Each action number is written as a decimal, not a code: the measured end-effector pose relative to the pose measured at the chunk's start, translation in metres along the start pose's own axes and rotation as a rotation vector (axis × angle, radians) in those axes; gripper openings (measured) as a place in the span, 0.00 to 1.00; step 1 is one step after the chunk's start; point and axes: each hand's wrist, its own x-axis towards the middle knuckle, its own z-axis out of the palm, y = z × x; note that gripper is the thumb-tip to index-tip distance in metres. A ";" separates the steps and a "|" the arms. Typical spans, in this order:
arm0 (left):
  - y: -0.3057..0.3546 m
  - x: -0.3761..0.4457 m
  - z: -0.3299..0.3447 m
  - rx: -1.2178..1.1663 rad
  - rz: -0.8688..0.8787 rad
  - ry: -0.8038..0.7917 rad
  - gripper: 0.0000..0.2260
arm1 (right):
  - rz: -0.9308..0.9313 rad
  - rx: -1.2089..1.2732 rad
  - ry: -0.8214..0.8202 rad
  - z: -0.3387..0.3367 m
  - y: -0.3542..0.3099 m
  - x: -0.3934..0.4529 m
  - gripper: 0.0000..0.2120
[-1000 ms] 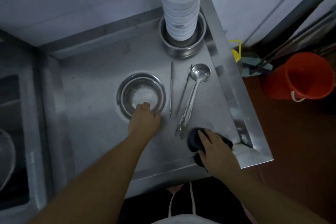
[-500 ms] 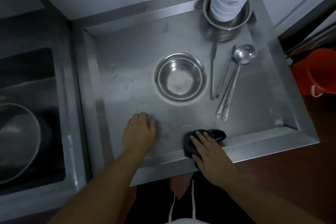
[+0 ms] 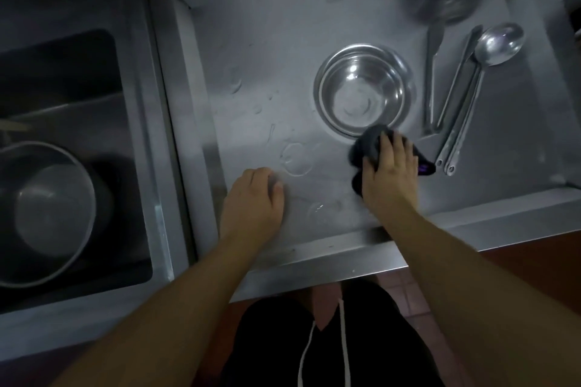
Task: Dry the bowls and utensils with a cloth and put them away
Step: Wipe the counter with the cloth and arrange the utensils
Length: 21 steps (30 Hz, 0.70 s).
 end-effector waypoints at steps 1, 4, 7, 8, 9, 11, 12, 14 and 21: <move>-0.002 -0.001 -0.001 -0.004 0.009 0.010 0.14 | 0.013 0.026 -0.002 0.005 -0.012 0.004 0.29; -0.006 -0.001 -0.003 -0.009 0.019 0.024 0.15 | -0.302 -0.062 -0.130 0.019 -0.027 -0.016 0.28; -0.004 0.002 -0.006 0.009 0.025 0.016 0.15 | -0.727 -0.151 -0.365 0.018 -0.009 -0.069 0.24; -0.004 0.003 -0.008 0.015 0.028 0.007 0.15 | -0.780 -0.172 -0.425 0.011 0.001 -0.079 0.23; -0.004 0.004 -0.010 0.024 0.032 0.000 0.15 | -0.798 -0.194 -0.450 0.003 0.012 -0.083 0.23; -0.006 0.006 -0.014 0.055 0.038 -0.003 0.15 | -0.749 -0.207 -0.378 -0.010 0.031 -0.079 0.24; -0.007 0.008 -0.017 0.072 0.041 0.001 0.16 | -0.651 -0.198 -0.288 -0.014 0.039 -0.075 0.23; -0.010 0.011 -0.022 0.103 0.034 0.006 0.17 | -0.306 -0.162 -0.111 -0.020 0.046 -0.070 0.22; -0.027 0.016 -0.037 0.109 -0.017 0.035 0.19 | -0.398 -0.157 -0.176 0.024 -0.009 -0.130 0.24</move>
